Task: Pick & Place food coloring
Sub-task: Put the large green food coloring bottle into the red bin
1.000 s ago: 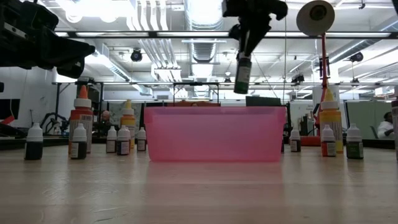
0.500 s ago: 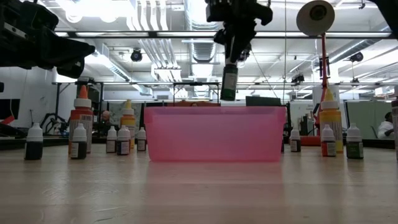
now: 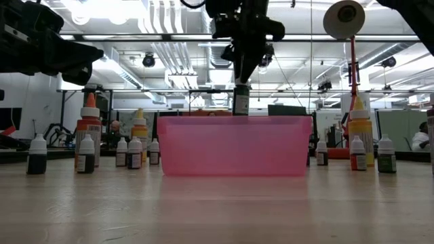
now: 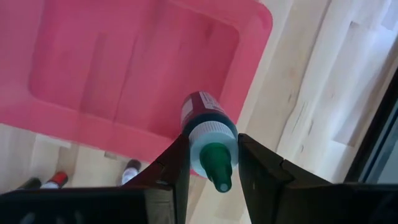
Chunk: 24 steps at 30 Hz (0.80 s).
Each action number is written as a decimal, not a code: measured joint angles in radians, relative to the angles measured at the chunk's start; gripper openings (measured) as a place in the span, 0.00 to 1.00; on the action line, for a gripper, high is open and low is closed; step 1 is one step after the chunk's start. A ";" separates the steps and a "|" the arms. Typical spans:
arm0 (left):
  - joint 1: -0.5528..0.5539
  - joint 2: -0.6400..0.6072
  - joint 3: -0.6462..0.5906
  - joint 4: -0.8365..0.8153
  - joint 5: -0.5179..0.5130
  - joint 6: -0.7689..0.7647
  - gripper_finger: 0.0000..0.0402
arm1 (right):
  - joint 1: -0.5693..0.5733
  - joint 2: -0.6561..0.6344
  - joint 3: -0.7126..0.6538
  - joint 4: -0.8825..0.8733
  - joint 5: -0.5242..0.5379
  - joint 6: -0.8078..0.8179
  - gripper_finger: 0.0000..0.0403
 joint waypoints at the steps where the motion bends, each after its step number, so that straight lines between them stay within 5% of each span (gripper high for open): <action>1: 0.000 0.000 0.000 0.000 0.000 0.000 0.01 | 0.000 0.006 0.000 0.004 0.000 -0.001 0.24; 24: 0.000 0.000 0.000 0.000 0.000 0.000 0.01 | 0.002 0.120 0.003 0.097 0.000 -0.025 0.24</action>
